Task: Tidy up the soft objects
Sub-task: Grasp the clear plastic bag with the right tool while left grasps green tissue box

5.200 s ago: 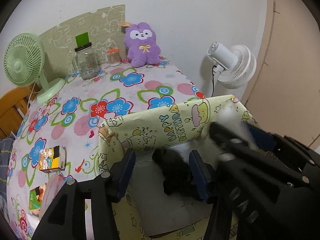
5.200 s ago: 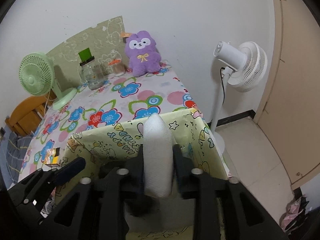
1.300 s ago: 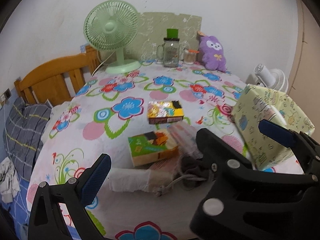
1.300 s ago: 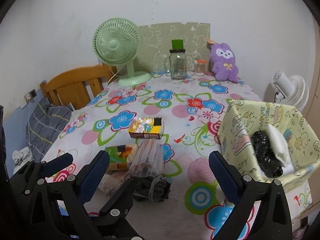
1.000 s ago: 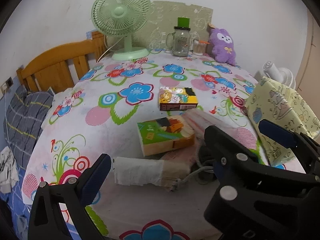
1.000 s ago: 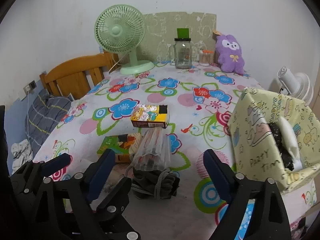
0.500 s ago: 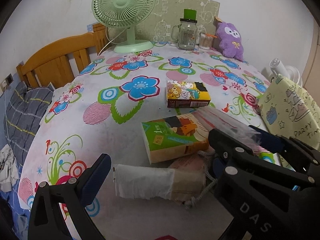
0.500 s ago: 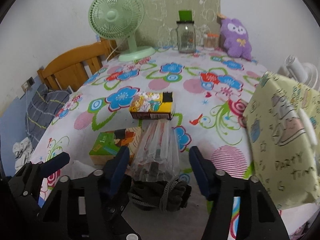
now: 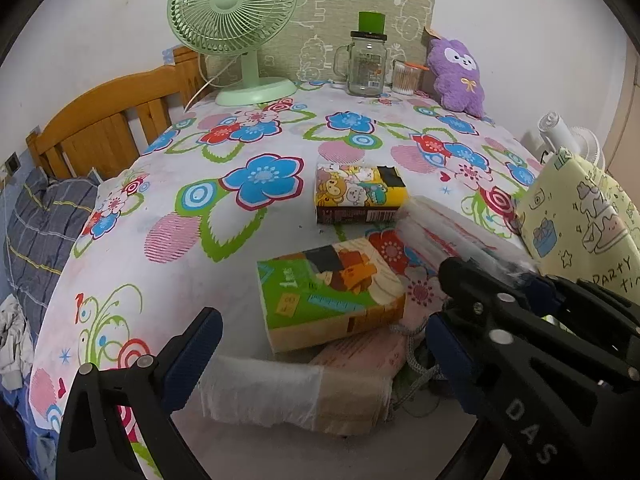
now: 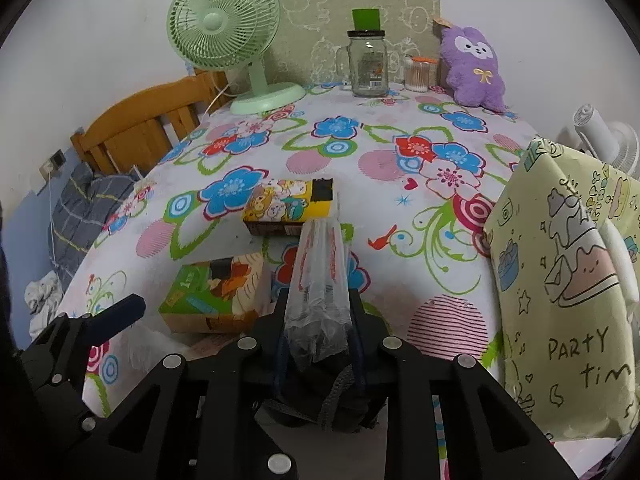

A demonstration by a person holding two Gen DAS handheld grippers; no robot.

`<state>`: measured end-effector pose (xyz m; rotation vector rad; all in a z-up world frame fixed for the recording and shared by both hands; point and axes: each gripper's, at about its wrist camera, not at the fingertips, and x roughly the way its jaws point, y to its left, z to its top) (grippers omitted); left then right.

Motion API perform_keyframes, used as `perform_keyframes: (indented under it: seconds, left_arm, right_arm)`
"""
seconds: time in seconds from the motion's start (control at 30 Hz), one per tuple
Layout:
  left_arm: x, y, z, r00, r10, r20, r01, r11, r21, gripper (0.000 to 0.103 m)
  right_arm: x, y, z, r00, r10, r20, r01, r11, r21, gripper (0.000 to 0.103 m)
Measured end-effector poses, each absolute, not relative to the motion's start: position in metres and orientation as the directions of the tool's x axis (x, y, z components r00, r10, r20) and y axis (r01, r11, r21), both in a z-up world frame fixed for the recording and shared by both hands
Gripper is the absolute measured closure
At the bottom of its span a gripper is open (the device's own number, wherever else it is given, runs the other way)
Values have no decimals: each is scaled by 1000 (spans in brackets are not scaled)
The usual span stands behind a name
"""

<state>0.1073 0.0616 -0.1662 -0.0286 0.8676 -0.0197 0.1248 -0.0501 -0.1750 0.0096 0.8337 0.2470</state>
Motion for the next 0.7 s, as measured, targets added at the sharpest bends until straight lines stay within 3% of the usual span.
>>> perform_keyframes:
  seconds: [0.4, 0.57, 0.7]
  left_arm:
    - [129, 61, -177, 615, -40, -788, -5, 998, -55, 6]
    - [132, 63, -182, 605, -55, -795, -10, 997, -77, 19]
    - [131, 64, -181, 610, -57, -790, -14, 996, -83, 23]
  right_arm:
    - [136, -57, -176, 657, 200, -727, -178, 978, 108, 75]
    - [141, -57, -180, 648, 195, -736, -172, 979, 107, 75]
    - [142, -57, -181, 645, 198, -738, -168, 979, 115, 75]
